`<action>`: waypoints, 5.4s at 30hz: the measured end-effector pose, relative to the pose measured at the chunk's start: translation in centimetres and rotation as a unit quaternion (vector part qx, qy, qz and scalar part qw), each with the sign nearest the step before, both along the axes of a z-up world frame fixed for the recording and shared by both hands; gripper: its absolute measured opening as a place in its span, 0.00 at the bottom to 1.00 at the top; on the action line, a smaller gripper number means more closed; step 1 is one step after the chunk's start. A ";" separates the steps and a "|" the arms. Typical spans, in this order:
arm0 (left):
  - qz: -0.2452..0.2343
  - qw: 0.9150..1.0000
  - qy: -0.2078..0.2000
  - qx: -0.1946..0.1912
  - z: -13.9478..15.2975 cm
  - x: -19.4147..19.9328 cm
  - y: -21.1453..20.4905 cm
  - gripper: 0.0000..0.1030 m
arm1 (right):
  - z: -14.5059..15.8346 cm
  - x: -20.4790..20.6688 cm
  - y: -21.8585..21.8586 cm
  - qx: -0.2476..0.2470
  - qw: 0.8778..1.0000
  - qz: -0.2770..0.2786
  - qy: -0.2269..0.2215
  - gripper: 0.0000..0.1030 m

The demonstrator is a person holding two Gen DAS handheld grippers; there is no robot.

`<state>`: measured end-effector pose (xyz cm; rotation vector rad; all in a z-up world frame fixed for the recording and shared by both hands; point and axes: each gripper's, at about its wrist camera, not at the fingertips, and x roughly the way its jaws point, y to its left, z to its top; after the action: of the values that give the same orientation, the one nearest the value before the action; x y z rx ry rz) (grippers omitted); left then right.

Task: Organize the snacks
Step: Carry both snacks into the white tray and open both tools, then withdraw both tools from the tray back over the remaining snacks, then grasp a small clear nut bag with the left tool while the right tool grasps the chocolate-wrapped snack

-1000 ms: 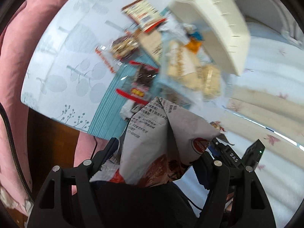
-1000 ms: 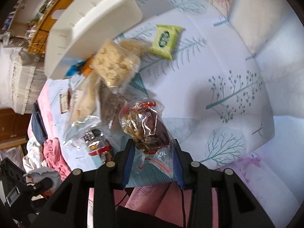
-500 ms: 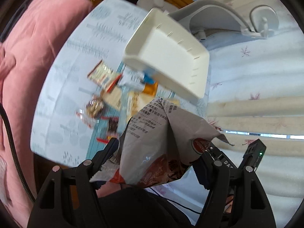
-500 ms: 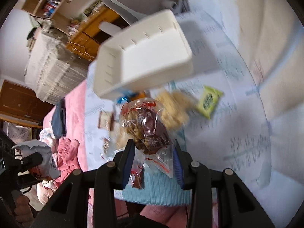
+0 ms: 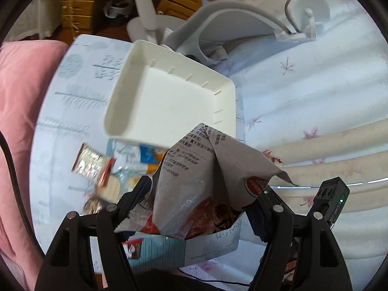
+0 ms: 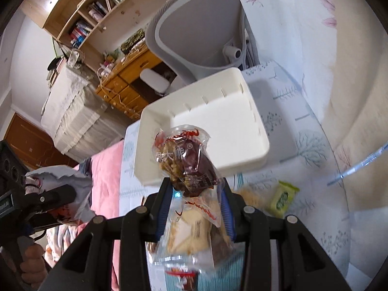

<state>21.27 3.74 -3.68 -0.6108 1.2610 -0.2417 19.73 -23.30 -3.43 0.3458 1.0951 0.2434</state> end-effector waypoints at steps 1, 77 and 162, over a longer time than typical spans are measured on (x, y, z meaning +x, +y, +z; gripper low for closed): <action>-0.006 1.000 0.004 -0.002 -0.6 1.1 0.0 0.70 | -0.2 0.4 0.0 0.002 1.000 -0.005 0.000 0.37; 0.025 0.984 0.017 0.177 -6.5 -20.2 -0.6 0.87 | -13.8 -16.0 -0.8 0.112 0.948 0.015 0.297 0.73; -0.218 0.971 0.054 0.086 -18.4 -9.2 10.0 0.38 | -17.8 -19.8 17.5 -0.133 0.954 -0.113 0.242 0.41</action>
<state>12.10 13.75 -22.08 -0.1940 1.4967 -0.4623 -0.11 -5.79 -21.20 0.2924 1.5382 -0.2057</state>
